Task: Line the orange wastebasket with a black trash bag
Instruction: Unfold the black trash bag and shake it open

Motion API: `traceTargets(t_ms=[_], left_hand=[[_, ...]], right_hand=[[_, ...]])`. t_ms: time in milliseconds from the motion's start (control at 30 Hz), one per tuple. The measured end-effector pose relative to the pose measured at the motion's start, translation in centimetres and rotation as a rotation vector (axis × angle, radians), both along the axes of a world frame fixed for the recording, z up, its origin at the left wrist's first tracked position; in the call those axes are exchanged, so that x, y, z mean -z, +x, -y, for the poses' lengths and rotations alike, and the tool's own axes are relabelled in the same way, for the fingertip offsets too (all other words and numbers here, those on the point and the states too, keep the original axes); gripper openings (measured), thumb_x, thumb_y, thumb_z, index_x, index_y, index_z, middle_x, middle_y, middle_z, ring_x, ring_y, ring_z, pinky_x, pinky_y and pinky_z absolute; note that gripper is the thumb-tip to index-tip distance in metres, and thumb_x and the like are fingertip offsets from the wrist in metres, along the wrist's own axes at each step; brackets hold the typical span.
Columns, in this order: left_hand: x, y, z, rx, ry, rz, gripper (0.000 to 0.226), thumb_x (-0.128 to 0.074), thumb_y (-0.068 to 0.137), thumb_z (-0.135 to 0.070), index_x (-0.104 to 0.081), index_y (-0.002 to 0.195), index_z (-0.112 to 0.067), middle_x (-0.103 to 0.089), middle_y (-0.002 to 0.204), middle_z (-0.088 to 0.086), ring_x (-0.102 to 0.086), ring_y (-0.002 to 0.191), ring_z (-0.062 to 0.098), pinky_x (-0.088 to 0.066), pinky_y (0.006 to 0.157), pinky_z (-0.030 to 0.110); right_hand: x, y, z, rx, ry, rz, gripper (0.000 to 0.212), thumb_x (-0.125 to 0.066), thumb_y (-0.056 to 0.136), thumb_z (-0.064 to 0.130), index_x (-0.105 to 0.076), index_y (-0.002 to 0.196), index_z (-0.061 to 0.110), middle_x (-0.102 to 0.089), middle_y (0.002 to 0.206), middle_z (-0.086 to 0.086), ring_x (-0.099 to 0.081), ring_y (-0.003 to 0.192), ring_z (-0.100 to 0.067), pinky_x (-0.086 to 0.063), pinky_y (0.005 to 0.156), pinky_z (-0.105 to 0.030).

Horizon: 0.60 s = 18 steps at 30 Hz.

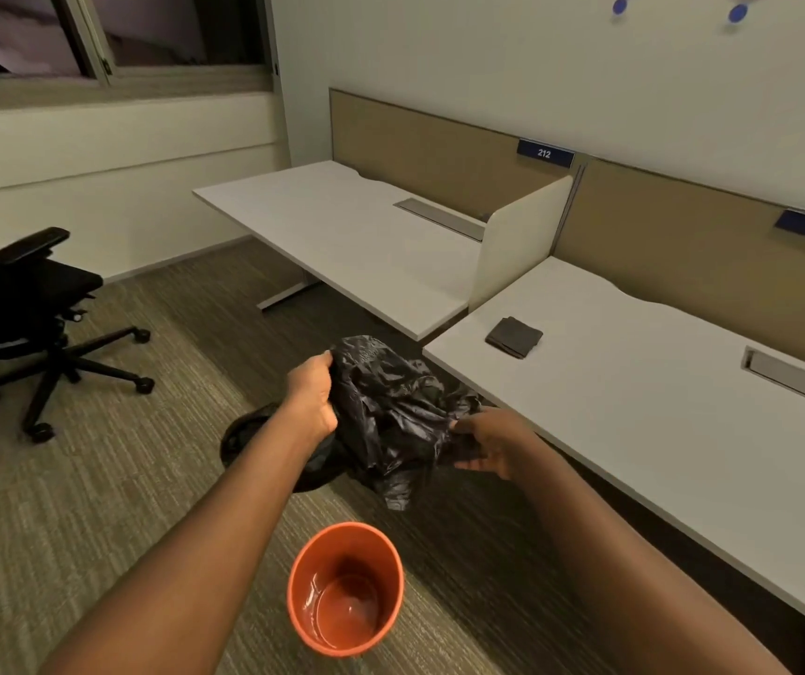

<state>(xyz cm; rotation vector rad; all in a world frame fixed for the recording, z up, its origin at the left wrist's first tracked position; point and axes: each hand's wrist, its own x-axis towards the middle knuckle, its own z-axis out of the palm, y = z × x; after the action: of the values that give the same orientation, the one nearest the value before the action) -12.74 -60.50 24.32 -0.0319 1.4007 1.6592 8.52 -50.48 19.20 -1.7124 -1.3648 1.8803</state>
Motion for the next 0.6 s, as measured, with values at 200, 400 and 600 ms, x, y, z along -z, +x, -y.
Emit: traceTargets(t_ms=[200,400,600], left_hand=[[-1.3,-2.8,-0.1,-0.042,-0.172,-0.167,0.018,-0.046,0.098,-0.008,-0.062,0.093,-0.004,-0.065,0.108,0.016,-0.062,0.092,0.026,-0.052,0.08,0.041],[-14.3,-2.0,-2.5,-0.263,0.242,-0.361,0.026,-0.048,0.099,-0.025,-0.068,0.108,-0.011,-0.071,0.101,0.006,-0.068,0.108,0.028,-0.056,0.079,0.036],[-16.2,1.2,0.5,-0.558,0.698,-1.417,0.033,-0.068,0.092,-0.047,-0.05,0.107,-0.024,-0.064,0.091,-0.024,-0.065,0.082,-0.004,-0.051,0.069,0.014]], right_hand=[[-4.2,-0.4,-1.3,0.383,-0.191,-0.375,0.02,-0.042,0.09,-0.006,-0.055,0.105,0.001,-0.066,0.105,-0.021,-0.068,0.09,-0.036,-0.06,0.053,-0.044],[-19.1,-3.5,-1.5,0.434,0.202,-0.796,0.023,-0.051,0.098,0.027,-0.058,0.083,0.011,-0.059,0.083,-0.01,-0.059,0.075,-0.028,-0.055,0.075,-0.035],[-19.8,-2.3,1.8,0.345,1.575,-0.534,0.046,-0.072,0.092,0.041,-0.044,0.125,0.026,-0.063,0.086,0.022,-0.062,0.067,0.002,-0.048,0.063,-0.013]])
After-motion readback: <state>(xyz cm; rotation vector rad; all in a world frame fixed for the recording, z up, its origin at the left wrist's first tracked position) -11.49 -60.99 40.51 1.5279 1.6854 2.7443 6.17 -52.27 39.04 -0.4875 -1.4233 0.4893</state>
